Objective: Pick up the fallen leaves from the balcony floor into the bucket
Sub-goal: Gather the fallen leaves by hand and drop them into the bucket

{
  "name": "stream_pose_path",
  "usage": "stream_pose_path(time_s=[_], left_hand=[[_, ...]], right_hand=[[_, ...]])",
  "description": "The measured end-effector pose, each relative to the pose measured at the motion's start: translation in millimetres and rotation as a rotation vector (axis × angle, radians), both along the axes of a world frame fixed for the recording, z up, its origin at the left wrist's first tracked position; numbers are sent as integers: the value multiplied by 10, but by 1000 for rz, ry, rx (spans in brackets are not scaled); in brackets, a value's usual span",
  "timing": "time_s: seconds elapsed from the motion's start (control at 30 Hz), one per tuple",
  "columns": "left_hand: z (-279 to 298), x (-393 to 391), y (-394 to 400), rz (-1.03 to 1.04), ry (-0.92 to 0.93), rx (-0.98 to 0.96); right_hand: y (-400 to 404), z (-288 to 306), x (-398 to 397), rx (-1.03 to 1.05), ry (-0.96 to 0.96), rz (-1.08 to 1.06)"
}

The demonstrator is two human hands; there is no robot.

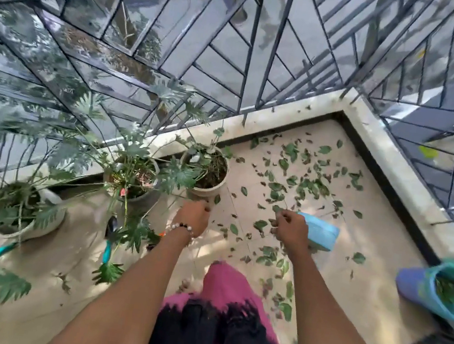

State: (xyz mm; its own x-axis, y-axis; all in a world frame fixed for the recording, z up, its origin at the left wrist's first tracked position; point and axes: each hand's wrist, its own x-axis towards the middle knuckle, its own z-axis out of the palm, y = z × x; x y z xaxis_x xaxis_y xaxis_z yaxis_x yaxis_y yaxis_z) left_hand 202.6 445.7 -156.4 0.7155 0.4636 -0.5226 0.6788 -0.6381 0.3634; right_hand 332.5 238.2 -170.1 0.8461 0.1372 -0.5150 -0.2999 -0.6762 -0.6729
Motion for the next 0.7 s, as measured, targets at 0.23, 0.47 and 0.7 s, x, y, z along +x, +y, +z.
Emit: stream_pose_path(time_s=[0.23, 0.47, 0.7], left_hand=[[-651, 245, 21, 66, 92, -136], [-1859, 451, 165, 158, 197, -199], [-3748, 685, 265, 9, 309, -183]], right_hand=[[112, -851, 17, -41, 136, 45], [388, -2068, 58, -56, 230, 131], [841, -3789, 294, -114, 153, 354]])
